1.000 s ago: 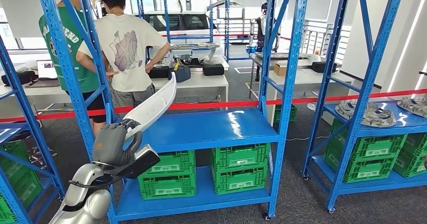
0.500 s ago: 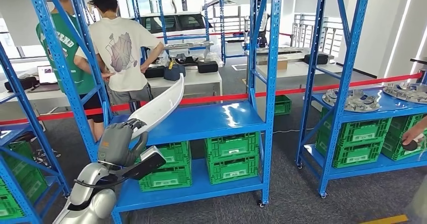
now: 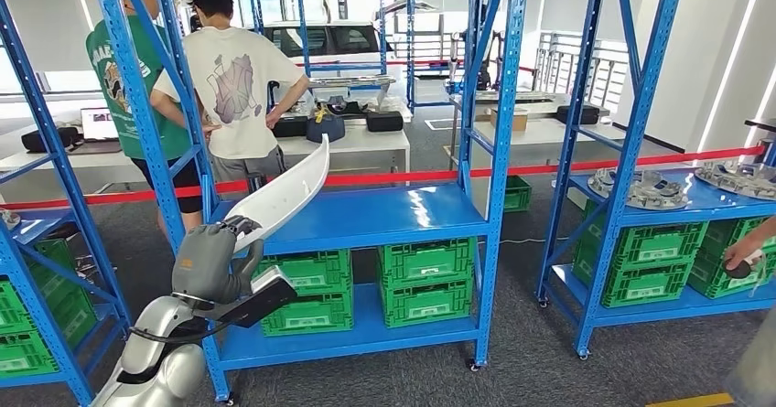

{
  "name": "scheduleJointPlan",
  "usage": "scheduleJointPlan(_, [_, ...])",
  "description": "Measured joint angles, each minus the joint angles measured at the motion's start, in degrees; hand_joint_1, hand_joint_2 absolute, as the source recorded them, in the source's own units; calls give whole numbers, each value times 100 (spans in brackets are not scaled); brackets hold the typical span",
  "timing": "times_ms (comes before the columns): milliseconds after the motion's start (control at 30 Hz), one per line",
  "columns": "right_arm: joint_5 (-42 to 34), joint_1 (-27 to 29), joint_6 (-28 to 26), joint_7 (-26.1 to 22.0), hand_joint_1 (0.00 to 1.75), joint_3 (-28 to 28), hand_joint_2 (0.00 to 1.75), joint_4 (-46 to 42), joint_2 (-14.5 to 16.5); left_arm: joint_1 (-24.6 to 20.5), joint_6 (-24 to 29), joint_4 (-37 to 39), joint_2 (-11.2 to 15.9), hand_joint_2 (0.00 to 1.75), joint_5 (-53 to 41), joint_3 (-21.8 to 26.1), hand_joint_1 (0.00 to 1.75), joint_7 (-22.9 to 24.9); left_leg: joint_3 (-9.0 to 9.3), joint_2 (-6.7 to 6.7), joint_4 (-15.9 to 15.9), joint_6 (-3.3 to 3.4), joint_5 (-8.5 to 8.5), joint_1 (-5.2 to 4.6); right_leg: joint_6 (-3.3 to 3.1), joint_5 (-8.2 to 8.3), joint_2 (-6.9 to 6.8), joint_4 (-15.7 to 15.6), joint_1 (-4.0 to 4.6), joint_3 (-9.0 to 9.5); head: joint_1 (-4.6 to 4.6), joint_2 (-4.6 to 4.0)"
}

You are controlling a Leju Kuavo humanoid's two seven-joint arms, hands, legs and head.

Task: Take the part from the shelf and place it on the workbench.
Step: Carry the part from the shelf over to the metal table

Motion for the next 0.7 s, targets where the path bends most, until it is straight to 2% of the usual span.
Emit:
scheduleJointPlan(33, [1,2,1,1,0,0,0,0,-3,22,0,2,2,175,-2,0,175,-2,-42,0,40,-9,3,13,24,32,-2,-2,-14,39,0,0])
scheduleJointPlan(67, [3,3,1,1,0,0,0,0,-8,35,0,1,2,175,-3,0,175,-2,-83,-1,91,-28,-4,30,48,151,-5,-219,-31,187,1,0])
scheduleJointPlan(133, [10,0,1,1,0,0,0,0,-12,40,0,-13,5,175,-7,0,175,-5,-171,-2,230,-105,-54,53,98,372,-5,-932,-58,605,1,0])
scheduleJointPlan(167, [14,0,0,-6,0,0,0,0,-13,40,0,-24,10,175,-10,0,175,-6,-216,-6,300,-147,-83,55,79,420,5,-1175,-58,739,0,1])
scheduleJointPlan(200, [16,2,-2,-8,0,0,0,1,-11,42,0,-36,15,175,-18,0,175,-9,-251,-11,352,-182,-103,50,44,415,14,-1291,-52,794,0,1])
scheduleJointPlan(267, [17,9,-5,-9,0,0,0,1,-5,47,0,-50,25,175,-40,0,175,-14,-282,-23,383,-217,-108,40,-68,411,29,-1283,-40,773,0,1])
scheduleJointPlan(300, [17,10,-5,-3,0,0,0,1,-2,50,0,-56,28,175,-52,0,175,-16,-289,-27,391,-235,-118,41,-103,417,27,-1288,-47,769,0,0])
scheduleJointPlan(367, [18,6,-7,-2,0,0,0,1,3,52,0,-68,43,175,-68,0,175,-18,-378,-36,583,-291,-262,56,-168,435,27,-1301,-67,771,-7,0])
scheduleJointPlan(467, [22,9,-7,-2,0,0,0,1,3,77,0,-79,67,175,-80,0,175,-23,-826,-41,1582,-368,-760,91,-213,448,26,-1315,-71,761,-14,0])
scheduleJointPlan(500, [27,10,-10,-2,0,0,0,1,3,99,0,-79,74,175,-84,0,175,-26,-953,-41,1862,-373,-845,96,-218,451,21,-1316,-68,757,-14,0])
scheduleJointPlan(533, [32,11,-22,-2,0,0,0,1,3,119,1,-78,85,175,-89,0,175,-32,-983,-40,1929,-363,-812,97,-221,453,6,-1316,-64,756,-15,0])
scheduleJointPlan(567, [39,11,-42,-1,0,0,0,1,3,131,2,-78,95,175,-95,0,175,-41,-898,-33,1763,-337,-672,94,-223,454,-13,-1316,-57,760,-14,0])
scheduleJointPlan(600, [43,11,-67,-1,0,0,0,1,3,132,7,-78,103,175,-100,0,175,-52,-725,-2,1420,-296,-473,83,-224,455,-37,-1316,-48,769,-14,0])
scheduleJointPlan(633, [47,12,-94,-1,0,0,0,1,4,124,14,-79,109,175,-104,0,175,-62,-522,87,1007,-248,-306,57,-222,457,-67,-1320,-40,779,-14,0])
scheduleJointPlan(667, [50,15,-115,-2,0,0,0,1,6,112,24,-80,109,175,-109,0,175,-76,-355,174,652,-207,-193,24,-212,461,-94,-1324,-30,787,-14,0])
scheduleJointPlan(700, [51,18,-131,-2,0,0,0,1,7,102,34,-81,105,175,-110,0,175,-90,-251,242,431,-177,-145,-9,-194,468,-131,-1334,-23,791,-14,0])
